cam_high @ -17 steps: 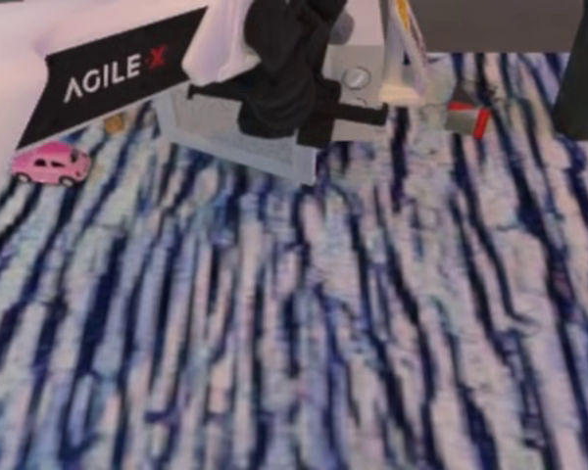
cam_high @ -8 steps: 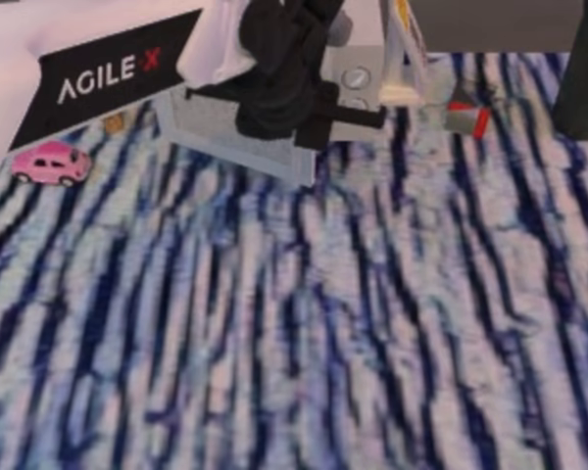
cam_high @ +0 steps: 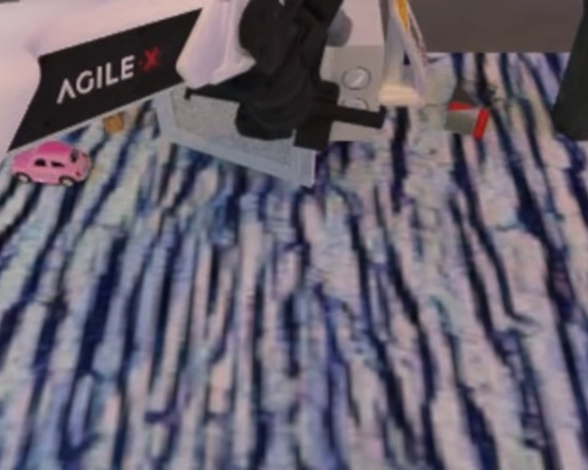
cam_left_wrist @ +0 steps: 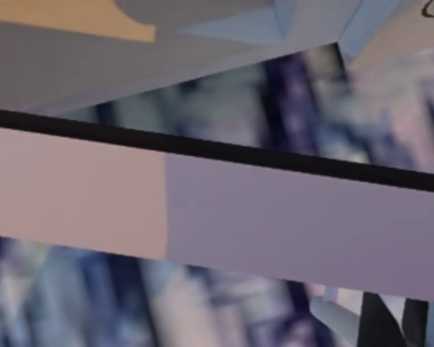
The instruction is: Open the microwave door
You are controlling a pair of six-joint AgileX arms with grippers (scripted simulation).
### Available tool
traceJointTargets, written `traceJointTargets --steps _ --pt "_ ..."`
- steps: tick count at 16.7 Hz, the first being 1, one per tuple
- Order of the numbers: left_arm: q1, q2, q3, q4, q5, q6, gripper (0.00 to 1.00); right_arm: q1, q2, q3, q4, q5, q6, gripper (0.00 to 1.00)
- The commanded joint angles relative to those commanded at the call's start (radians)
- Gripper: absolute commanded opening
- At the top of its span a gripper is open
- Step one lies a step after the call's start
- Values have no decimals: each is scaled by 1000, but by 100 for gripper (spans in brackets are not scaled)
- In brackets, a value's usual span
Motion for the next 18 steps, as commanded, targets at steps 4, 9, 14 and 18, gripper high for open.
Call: traceJointTargets --steps 4,9,14,18 --pt "0 0 0 0 0 0 0 0 0 0 0 0 0 100" --pt "0 0 0 0 0 0 0 0 0 0 0 0 0 100" --pt "6 -34 -55 24 29 44 0 0 0 0 0 0 0 100" --pt "24 -86 -132 57 64 115 0 0 0 0 0 0 0 100"
